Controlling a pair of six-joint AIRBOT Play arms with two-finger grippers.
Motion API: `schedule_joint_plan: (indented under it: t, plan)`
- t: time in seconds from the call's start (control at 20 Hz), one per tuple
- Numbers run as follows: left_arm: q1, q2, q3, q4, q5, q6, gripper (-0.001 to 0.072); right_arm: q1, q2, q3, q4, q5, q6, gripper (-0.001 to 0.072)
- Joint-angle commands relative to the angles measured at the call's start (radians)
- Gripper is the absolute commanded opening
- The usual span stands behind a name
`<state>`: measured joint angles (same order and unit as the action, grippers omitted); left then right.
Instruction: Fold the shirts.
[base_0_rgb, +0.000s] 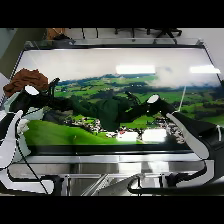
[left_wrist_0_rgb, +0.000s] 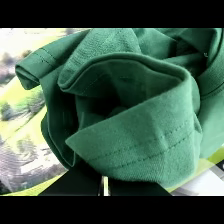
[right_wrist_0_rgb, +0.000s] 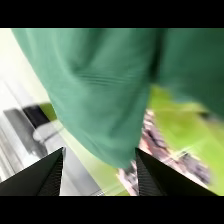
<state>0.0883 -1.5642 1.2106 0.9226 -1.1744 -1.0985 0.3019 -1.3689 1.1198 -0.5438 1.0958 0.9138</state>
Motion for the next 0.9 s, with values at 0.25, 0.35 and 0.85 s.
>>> schedule_joint_plan:
  t: [0.25,0.35,0.85]
  plan:
    - [0.000,0.053,0.002,-0.008,-0.011,-0.001,0.0010,0.098,0.023,0.055,0.032,-0.047,-0.032,0.0030]
    - [0.008,0.131,0.046,0.002,-0.040,0.000,0.0009,0.065,0.112,0.153,0.032,-0.040,-0.036,0.0029]
    - [0.211,0.577,0.526,-0.001,-0.140,-0.044,0.0009,-0.199,0.610,0.698,0.027,-0.183,-0.072,0.0029]
